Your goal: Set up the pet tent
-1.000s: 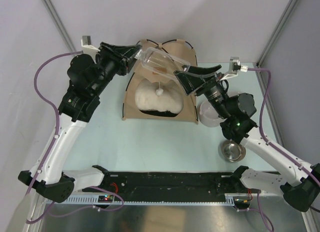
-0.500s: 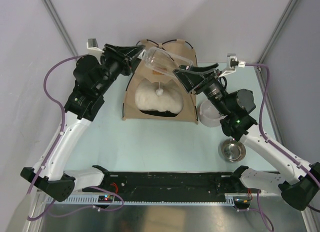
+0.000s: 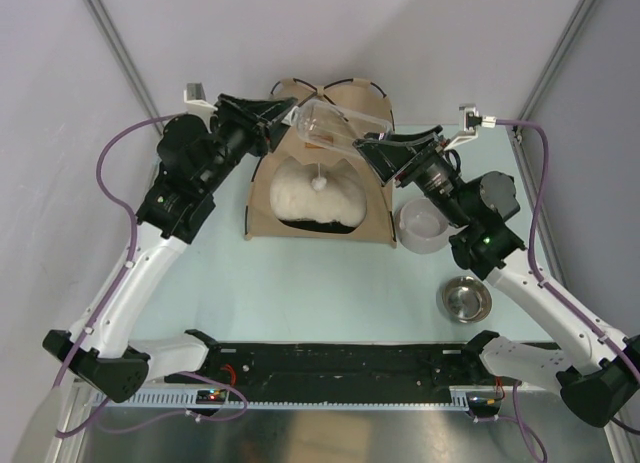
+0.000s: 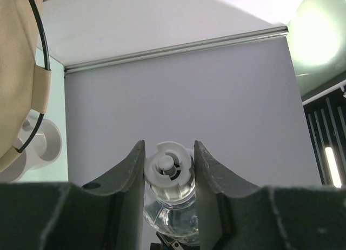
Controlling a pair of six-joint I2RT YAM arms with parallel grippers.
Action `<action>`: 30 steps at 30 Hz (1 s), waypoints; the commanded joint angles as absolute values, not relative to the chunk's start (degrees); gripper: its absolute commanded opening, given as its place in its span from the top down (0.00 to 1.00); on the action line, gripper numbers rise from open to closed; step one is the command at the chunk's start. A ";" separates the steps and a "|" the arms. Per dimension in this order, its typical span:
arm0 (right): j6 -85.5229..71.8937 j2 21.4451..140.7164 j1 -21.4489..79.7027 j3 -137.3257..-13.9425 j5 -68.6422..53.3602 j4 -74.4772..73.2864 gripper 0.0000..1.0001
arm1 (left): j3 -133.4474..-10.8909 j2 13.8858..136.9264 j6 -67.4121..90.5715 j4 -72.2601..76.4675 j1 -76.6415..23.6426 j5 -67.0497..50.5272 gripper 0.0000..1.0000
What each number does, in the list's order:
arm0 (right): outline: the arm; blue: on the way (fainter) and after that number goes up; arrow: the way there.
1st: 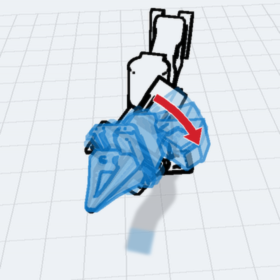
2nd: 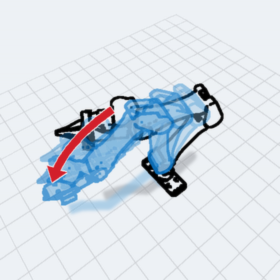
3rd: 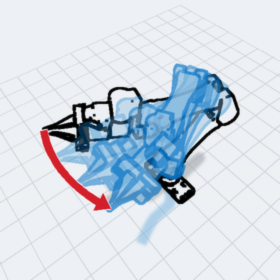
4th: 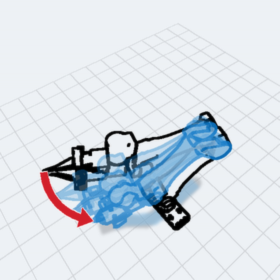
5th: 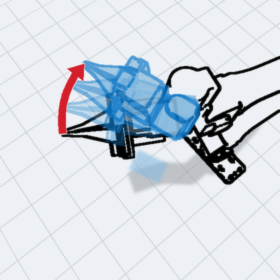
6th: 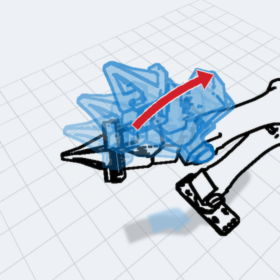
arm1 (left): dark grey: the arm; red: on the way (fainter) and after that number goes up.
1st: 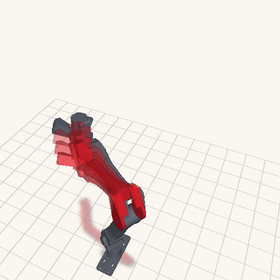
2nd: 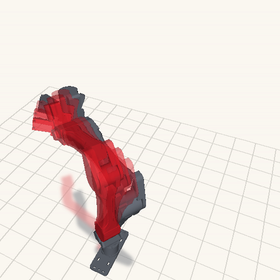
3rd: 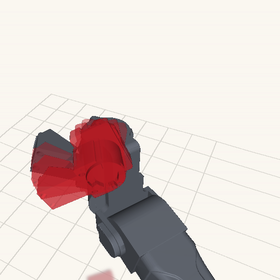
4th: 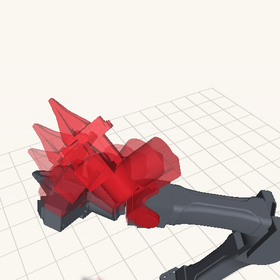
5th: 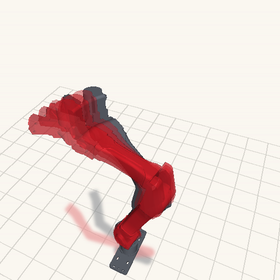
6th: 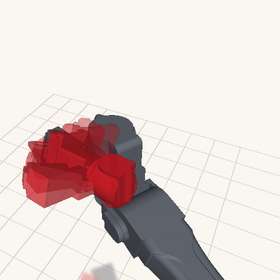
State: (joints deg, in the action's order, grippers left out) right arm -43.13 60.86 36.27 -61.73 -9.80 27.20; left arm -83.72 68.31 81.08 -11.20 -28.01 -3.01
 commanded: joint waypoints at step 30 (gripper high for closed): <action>-31.65 55.13 14.86 -71.06 13.57 -19.96 0.63 | -81.84 64.87 43.18 -13.40 -27.16 -6.96 0.00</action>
